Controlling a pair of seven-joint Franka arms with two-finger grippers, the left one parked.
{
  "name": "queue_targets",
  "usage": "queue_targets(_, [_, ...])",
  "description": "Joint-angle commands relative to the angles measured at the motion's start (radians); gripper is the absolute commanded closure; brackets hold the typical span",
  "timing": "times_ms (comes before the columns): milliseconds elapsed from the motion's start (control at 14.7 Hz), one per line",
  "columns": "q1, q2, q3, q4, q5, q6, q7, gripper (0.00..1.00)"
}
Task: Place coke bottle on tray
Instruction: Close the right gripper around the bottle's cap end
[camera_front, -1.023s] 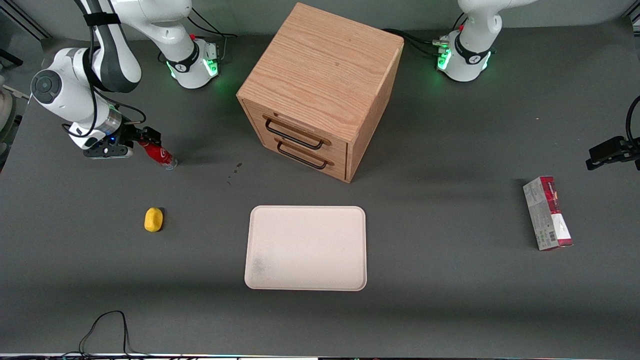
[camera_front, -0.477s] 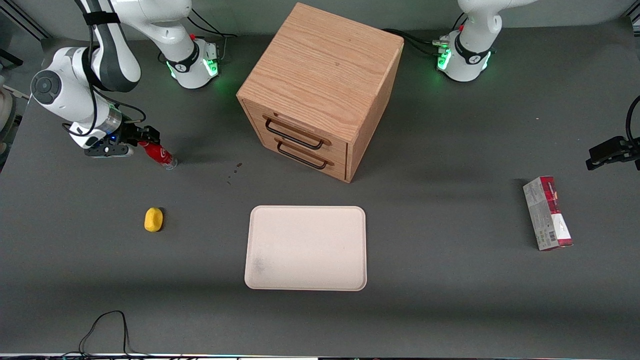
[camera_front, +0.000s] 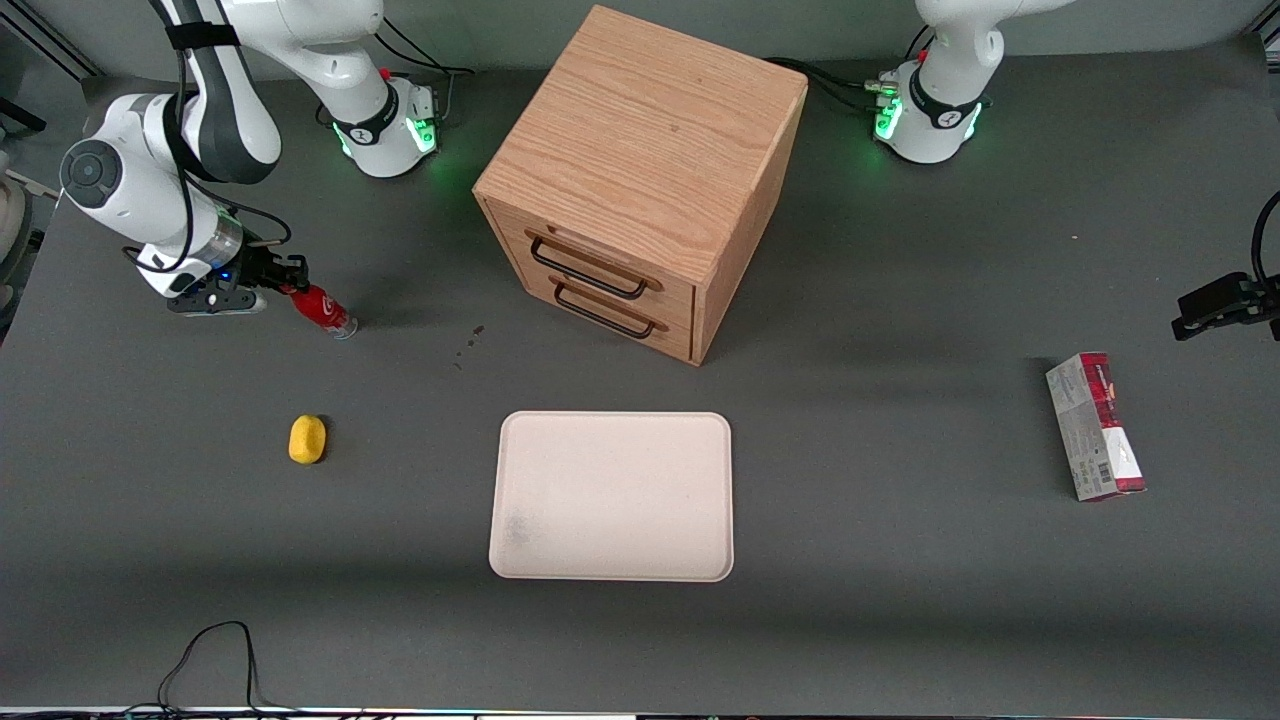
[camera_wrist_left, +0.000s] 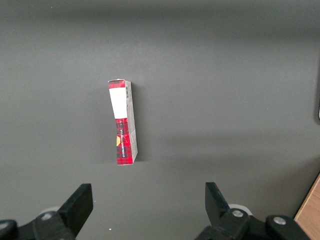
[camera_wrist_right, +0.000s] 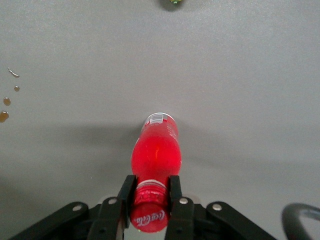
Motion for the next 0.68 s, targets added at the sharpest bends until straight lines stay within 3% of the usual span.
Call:
queue_targets(0, [0.007, -0.02, -0.008, 0.015, -0.011, -0.025, -0.02, 1.0])
queue_targets(273, [0.009, -0.037, -0.003, 0.14, -0.011, -0.165, -0.015, 1.0])
queue_targets(614, [0.01, -0.01, 0.003, 0.482, -0.009, -0.501, -0.02, 1.0])
